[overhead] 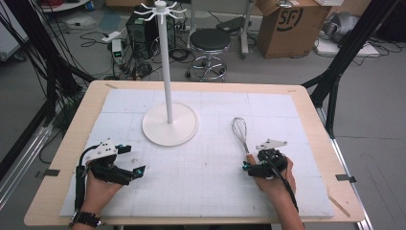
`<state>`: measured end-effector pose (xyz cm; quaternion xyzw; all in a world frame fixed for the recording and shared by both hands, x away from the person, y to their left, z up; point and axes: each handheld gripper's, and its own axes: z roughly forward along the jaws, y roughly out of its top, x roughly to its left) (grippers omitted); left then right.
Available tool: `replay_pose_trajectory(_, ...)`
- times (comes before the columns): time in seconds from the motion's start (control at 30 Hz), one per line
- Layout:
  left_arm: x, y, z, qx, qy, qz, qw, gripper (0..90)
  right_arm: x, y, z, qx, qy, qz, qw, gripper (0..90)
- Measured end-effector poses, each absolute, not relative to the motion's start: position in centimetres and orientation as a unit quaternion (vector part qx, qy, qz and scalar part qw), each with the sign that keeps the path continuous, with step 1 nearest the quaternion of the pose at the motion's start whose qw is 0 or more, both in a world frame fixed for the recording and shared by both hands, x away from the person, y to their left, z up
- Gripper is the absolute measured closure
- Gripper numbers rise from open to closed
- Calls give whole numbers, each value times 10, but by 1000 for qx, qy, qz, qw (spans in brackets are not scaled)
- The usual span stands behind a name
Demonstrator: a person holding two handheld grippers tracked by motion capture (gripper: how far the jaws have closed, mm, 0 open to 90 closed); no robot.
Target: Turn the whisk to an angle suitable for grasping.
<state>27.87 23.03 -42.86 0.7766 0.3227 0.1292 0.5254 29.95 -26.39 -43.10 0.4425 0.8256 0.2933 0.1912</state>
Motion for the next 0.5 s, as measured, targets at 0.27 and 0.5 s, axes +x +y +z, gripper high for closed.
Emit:
replay_pose_trajectory(0.27, 279, 227, -429, 781, 320, 128, 521, 17, 300, -260, -434, 422, 843, 279, 184, 463)
replay_pose_trajectory(0.5, 279, 226, -430, 783, 319, 126, 520, 17, 300, -263, -432, 412, 851, 290, 149, 697)
